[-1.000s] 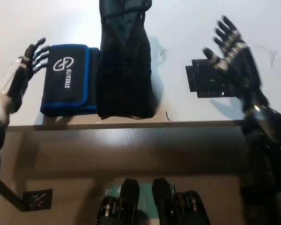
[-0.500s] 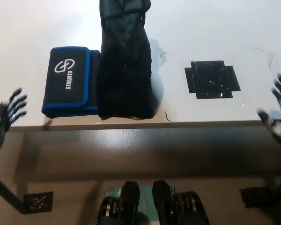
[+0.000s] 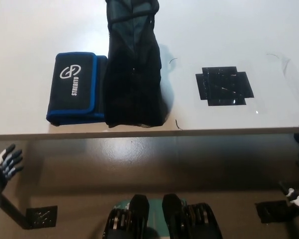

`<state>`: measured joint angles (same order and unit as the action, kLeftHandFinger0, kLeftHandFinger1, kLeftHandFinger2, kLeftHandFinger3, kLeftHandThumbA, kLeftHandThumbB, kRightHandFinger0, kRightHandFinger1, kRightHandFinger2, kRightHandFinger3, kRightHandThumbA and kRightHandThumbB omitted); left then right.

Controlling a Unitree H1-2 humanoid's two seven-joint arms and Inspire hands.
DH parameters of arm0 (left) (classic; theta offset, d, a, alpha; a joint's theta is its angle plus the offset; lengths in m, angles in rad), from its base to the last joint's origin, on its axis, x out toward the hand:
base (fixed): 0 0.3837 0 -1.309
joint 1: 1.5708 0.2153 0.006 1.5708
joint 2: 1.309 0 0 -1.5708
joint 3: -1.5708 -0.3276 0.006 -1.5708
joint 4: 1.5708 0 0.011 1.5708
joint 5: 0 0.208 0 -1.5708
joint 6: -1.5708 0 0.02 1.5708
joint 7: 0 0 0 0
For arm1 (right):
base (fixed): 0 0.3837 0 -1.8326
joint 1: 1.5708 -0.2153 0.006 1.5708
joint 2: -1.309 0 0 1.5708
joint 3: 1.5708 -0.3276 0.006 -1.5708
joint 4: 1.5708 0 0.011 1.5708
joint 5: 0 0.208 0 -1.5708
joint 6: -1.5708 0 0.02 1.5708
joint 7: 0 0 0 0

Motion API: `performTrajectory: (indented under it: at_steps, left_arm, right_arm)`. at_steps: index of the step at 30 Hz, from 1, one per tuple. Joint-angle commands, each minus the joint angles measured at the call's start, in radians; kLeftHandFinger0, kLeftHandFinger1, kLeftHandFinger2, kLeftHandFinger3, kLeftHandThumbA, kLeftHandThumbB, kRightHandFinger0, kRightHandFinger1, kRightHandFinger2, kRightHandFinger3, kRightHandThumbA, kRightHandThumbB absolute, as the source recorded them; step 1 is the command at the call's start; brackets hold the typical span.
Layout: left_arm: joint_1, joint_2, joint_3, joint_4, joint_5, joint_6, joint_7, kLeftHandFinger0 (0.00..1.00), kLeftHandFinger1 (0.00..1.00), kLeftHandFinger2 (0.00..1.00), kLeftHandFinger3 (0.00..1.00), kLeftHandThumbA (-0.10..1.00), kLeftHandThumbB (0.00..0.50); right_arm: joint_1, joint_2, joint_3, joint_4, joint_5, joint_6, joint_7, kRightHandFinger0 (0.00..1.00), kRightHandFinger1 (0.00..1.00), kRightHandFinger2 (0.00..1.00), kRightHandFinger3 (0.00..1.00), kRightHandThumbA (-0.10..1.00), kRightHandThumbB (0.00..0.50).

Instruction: Use both hands to pick up the lunch bag on the right hand side and smoothly move it near the note book on the left hand side

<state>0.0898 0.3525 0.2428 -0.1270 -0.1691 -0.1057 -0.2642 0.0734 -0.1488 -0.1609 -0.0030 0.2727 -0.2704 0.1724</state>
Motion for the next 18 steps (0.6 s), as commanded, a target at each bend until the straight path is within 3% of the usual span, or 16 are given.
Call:
performTrajectory:
  at_steps: [1,9,13,18]
  left_arm:
    - [-0.044,0.009,0.012,0.086,0.039,-0.156,0.033,1.0,1.0,1.0,1.0,1.0,0.19]
    - [-0.11,0.016,-0.02,0.18,0.017,-0.15,-0.003,1.0,1.0,1.0,1.0,1.0,0.121]
    - [-0.114,0.036,-0.059,0.204,0.054,-0.15,-0.023,1.0,1.0,1.0,1.0,1.0,0.037]
    - [-0.114,0.045,-0.082,0.209,0.049,-0.14,-0.025,1.0,1.0,1.0,1.0,1.0,0.069]
  right_arm:
    - [-0.063,0.009,0.008,0.057,0.019,-0.136,0.035,1.0,1.0,1.0,1.0,1.0,0.237]
    - [-0.126,0.0,0.027,0.153,-0.004,-0.142,0.046,1.0,1.0,1.0,1.0,1.0,0.253]
    - [-0.135,-0.005,0.034,0.159,-0.006,-0.137,0.049,1.0,1.0,1.0,1.0,1.0,0.253]
    - [-0.15,-0.021,0.05,0.168,-0.015,-0.127,0.062,1.0,1.0,1.0,1.0,1.0,0.274]
